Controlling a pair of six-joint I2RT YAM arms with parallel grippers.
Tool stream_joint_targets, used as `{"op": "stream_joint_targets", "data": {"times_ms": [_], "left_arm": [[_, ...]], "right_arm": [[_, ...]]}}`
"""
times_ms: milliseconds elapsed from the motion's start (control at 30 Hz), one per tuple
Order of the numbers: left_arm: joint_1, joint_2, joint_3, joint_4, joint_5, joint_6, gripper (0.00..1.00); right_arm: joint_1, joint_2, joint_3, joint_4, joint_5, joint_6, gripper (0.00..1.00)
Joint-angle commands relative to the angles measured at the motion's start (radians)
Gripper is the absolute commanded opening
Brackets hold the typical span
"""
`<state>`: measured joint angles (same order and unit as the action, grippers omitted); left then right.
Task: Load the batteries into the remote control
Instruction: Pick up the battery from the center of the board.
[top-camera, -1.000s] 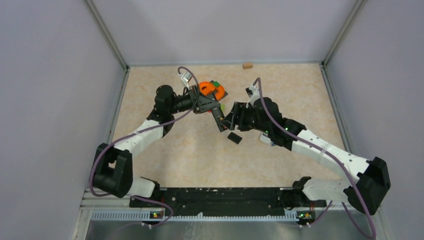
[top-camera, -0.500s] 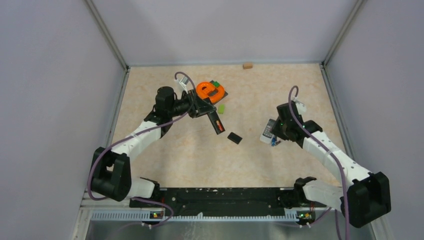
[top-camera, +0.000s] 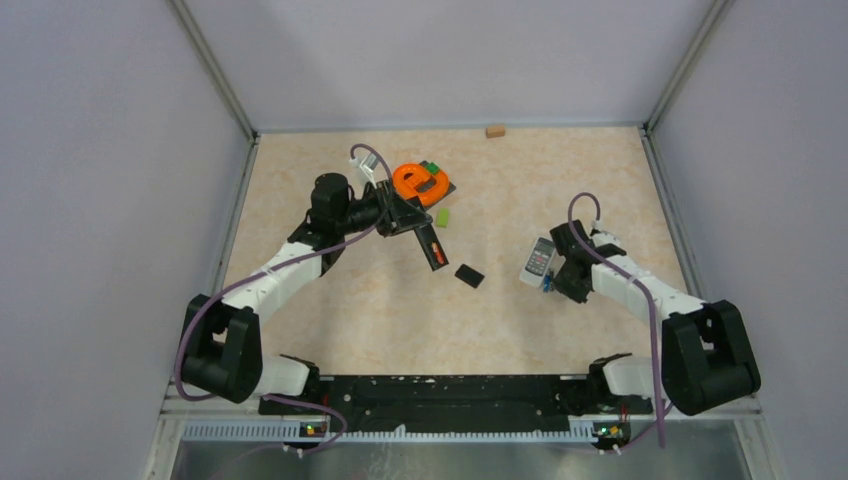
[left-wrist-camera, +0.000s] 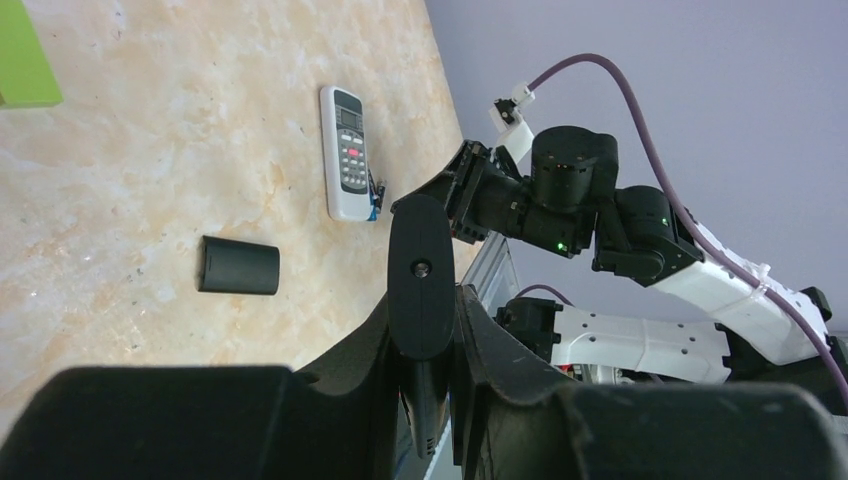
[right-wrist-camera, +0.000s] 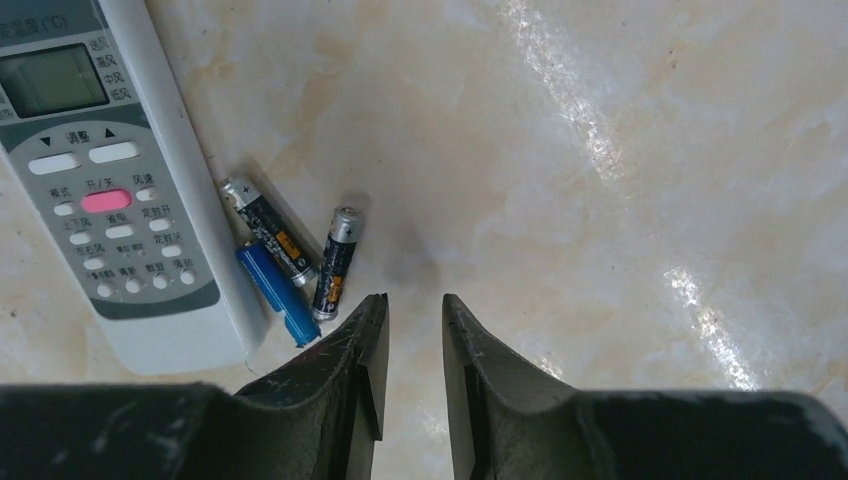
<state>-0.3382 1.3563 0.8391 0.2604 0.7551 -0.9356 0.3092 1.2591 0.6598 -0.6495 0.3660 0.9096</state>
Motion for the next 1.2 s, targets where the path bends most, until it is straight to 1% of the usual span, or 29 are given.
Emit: {"op": "stream_joint_targets", "data": {"times_ms": [0, 67, 167, 467, 600, 767, 933, 1000, 1100, 1167], "left_arm": [[0.004, -0.04, 0.015, 0.036, 0.028, 0.023, 0.0], [0.004, -0.04, 0.018, 0.037, 0.03, 0.024, 0.0], [0.005, -0.038, 0.019, 0.038, 0.032, 0.024, 0.0], [0.004, -0.03, 0.023, 0.039, 0.035, 0.024, 0.0], [0.004, -0.029, 0.023, 0.04, 0.038, 0.021, 0.0], [0.004, -0.03, 0.024, 0.04, 0.041, 0.018, 0.0], [0.004, -0.026, 0.023, 0.048, 0.044, 0.012, 0.0], [0.004, -0.027, 0.022, 0.05, 0.048, 0.011, 0.0], [0.004, -0.029, 0.021, 0.05, 0.051, 0.013, 0.0], [-0.002, -0.03, 0.017, 0.062, 0.046, -0.002, 0.0]], "right_arm": [[-0.011, 0.025, 0.035, 0.069, 0.03, 0.003, 0.3], [-0.011, 0.03, 0.043, 0.077, 0.029, 0.003, 0.35], [-0.012, 0.039, 0.055, 0.079, 0.02, 0.005, 0.38], [-0.011, 0.086, 0.063, 0.107, 0.033, 0.01, 0.38], [-0.011, 0.132, 0.083, 0.092, 0.057, 0.016, 0.34], [-0.012, 0.133, 0.078, 0.085, 0.064, 0.007, 0.28], [-0.011, 0.148, 0.066, 0.094, 0.05, 0.002, 0.25], [-0.011, 0.163, 0.063, 0.1, 0.042, -0.002, 0.18], [-0.01, 0.178, 0.061, 0.118, 0.023, -0.016, 0.03], [-0.011, 0.166, 0.062, 0.134, 0.014, -0.023, 0.0]]}}
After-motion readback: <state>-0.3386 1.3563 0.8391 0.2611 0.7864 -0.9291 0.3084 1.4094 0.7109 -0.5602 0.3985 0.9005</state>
